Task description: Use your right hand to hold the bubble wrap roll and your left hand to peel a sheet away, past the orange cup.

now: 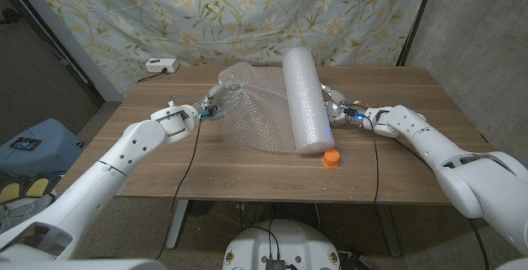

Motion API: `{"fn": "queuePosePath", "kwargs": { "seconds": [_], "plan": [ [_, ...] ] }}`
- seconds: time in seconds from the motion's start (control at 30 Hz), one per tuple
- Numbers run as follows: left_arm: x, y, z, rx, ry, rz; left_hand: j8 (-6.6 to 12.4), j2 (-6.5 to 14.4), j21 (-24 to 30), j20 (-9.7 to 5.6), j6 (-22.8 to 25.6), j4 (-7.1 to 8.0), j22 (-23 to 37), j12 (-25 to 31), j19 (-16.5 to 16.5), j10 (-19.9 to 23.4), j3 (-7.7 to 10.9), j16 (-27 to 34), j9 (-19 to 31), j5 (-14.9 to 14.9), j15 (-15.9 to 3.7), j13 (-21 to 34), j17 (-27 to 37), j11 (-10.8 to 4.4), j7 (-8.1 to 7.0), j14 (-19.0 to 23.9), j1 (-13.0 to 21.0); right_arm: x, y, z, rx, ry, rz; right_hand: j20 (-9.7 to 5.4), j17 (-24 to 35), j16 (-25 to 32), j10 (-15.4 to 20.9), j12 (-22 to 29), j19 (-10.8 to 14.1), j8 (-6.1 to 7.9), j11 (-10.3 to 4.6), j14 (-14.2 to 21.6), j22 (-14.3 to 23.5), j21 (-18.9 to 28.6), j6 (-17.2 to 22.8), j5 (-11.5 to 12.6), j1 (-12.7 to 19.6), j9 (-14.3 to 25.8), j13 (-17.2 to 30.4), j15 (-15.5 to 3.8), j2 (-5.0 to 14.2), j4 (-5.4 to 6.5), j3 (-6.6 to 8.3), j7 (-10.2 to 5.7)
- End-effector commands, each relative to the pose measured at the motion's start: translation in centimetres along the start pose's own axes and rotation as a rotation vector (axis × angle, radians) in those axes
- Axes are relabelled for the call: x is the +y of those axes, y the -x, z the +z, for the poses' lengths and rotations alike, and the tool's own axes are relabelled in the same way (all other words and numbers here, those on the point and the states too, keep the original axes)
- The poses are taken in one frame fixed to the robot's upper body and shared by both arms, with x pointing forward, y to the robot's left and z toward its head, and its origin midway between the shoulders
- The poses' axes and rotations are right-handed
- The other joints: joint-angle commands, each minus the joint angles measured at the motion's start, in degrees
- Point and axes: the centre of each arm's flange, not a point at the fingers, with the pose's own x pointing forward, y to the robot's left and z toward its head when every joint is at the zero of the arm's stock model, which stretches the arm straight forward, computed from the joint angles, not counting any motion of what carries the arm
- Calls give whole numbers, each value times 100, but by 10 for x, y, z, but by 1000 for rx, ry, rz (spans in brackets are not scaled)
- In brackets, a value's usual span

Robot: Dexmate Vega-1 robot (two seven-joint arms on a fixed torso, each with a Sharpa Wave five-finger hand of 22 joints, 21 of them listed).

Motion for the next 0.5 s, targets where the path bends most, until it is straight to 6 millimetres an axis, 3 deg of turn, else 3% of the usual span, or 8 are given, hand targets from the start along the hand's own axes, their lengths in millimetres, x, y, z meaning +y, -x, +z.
{"fn": "queuePosePath", "kwargs": {
  "seconds": [0.03,0.5],
  "plan": [
    [8,7,-1,6,19,7,2,-7,26,13,108,15,8,-20,-41,237,-17,1,4,-15,10,35,28,-289,116,34,64,2,-3,0,67,17,-47,14,33,-14,-29,-34,63,32,87,-6,26,56,9,31,-77,-4,23,44,20,12,3,102],
    [10,10,7,14,3,2,-9,-1,41,13,102,14,7,-30,-48,246,-17,4,12,-16,8,41,33,-283,127,59,75,3,-1,4,83,0,-64,17,36,-23,-80,-78,86,40,159,-16,28,58,-32,22,-123,-5,49,108,21,0,-2,198]
  ]
}}
